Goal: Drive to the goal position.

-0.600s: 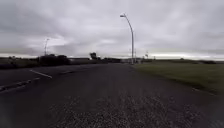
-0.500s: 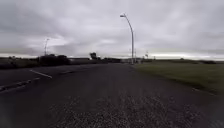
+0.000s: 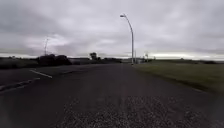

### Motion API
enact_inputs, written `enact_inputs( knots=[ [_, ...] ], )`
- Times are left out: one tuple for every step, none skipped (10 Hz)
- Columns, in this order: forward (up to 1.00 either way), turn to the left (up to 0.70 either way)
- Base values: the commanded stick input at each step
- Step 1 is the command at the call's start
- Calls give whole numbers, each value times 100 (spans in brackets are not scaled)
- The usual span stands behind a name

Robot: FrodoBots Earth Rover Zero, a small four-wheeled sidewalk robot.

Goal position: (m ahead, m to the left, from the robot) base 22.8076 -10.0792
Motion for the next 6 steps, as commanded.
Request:
enact_inputs(
  knots=[
    [70,35],
    [70,35],
    [70,35],
    [70,21],
    [70,6],
    [70,0]
  ],
)
